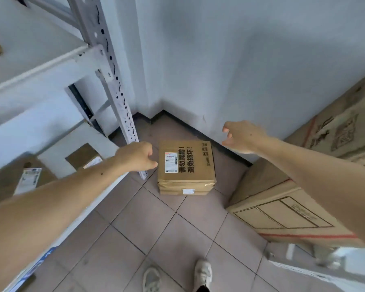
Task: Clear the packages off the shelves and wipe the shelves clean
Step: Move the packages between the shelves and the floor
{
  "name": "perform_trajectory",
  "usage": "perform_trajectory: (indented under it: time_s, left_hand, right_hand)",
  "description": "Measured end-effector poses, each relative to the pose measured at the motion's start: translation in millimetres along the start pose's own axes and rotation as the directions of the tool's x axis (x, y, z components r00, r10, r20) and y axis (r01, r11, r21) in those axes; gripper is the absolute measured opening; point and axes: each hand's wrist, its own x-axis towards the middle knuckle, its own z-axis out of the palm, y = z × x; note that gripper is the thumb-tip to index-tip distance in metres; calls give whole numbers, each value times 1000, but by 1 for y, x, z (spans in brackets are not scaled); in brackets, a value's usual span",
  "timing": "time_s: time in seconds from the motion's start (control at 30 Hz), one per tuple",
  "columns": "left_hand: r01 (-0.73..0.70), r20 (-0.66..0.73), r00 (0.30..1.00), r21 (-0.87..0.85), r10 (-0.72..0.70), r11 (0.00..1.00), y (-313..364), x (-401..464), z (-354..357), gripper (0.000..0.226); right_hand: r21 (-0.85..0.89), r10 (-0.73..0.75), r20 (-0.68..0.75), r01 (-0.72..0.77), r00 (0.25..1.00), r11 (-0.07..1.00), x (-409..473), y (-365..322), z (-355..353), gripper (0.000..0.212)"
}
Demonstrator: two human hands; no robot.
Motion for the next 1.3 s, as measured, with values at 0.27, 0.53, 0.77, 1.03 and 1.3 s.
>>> perform_trajectory:
  time_s: [0.27, 0.53, 0.77, 1.03, 1.3]
  left_hand:
    - [161, 104, 983, -110, -150, 981, -7, 112, 152, 46]
    - [291, 68, 956, -298, -284, 909, -21, 220, 283, 57]
    - [342, 28, 918, -558, -395, 756, -39, 296, 332, 74]
    - [345, 139, 920, -731, -366, 589, -60, 338, 355, 71]
    - [401, 258, 899, -810, -355, 427, -81, 333, 359, 80]
  right_hand:
    - [20, 15, 142, -18, 990, 1000, 107, 63, 171, 38]
    - [82, 86, 215, -105, 973, 991, 190, 98, 329, 54]
    - [368, 236, 291, -336, 927, 867, 251, 104, 419, 74]
    - [619, 352, 297, -460, 887, 636, 283, 108, 456, 69]
    - [776, 403, 351, -503, 845, 380, 281, 91, 461, 72]
